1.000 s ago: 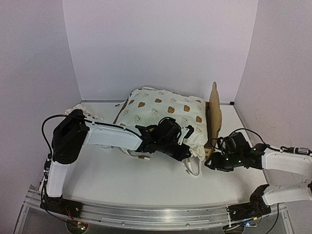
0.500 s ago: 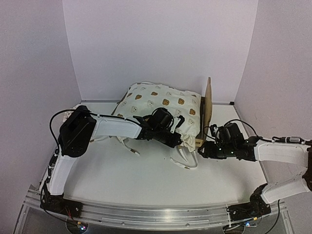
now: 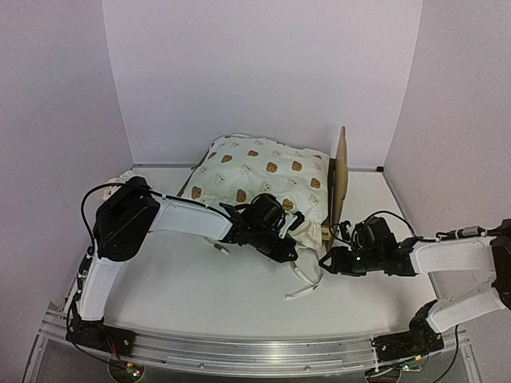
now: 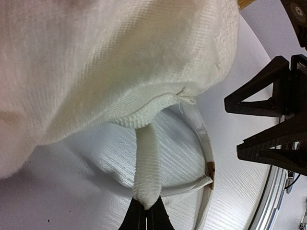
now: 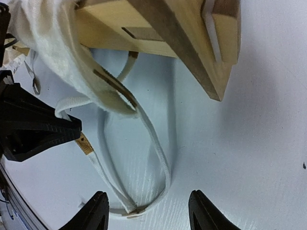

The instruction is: Set up the pet bed

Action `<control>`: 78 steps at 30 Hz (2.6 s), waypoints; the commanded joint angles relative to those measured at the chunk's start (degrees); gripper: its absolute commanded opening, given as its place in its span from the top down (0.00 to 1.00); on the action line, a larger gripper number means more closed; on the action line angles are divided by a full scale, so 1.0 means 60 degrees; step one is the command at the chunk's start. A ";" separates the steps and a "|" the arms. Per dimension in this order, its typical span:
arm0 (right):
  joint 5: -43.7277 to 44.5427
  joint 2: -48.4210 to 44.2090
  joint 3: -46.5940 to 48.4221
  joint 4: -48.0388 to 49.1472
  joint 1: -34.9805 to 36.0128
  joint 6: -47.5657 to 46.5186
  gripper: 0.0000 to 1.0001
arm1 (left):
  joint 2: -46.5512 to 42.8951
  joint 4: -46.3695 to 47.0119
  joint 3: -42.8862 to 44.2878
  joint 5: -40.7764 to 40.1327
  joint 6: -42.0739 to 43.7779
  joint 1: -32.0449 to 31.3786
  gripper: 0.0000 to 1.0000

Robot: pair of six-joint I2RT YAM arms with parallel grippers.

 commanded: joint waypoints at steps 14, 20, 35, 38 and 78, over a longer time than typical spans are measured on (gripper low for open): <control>0.0150 0.2264 0.0010 0.1967 0.0472 -0.0089 0.83 | -0.0531 0.0004 -0.0063 0.0825 -0.0520 -0.0281 0.99; 0.0628 0.1372 -0.0136 0.1482 0.0479 -0.0181 1.00 | -0.0742 -0.0578 0.0292 0.0925 -0.0435 -0.0308 0.99; 0.3310 0.0282 -0.0871 0.2554 0.0479 0.1275 1.00 | -0.0561 -0.1886 0.2072 0.3062 -0.0850 -0.0297 0.99; 0.3576 0.0613 -0.1148 0.3334 0.0513 0.2104 1.00 | -0.0502 -0.1973 0.2264 0.3389 -0.1295 -0.0298 0.99; 0.5264 0.1747 -0.2450 0.6245 0.2203 0.5860 1.00 | 0.0751 0.4968 0.0111 0.6253 -0.8112 -0.0148 0.99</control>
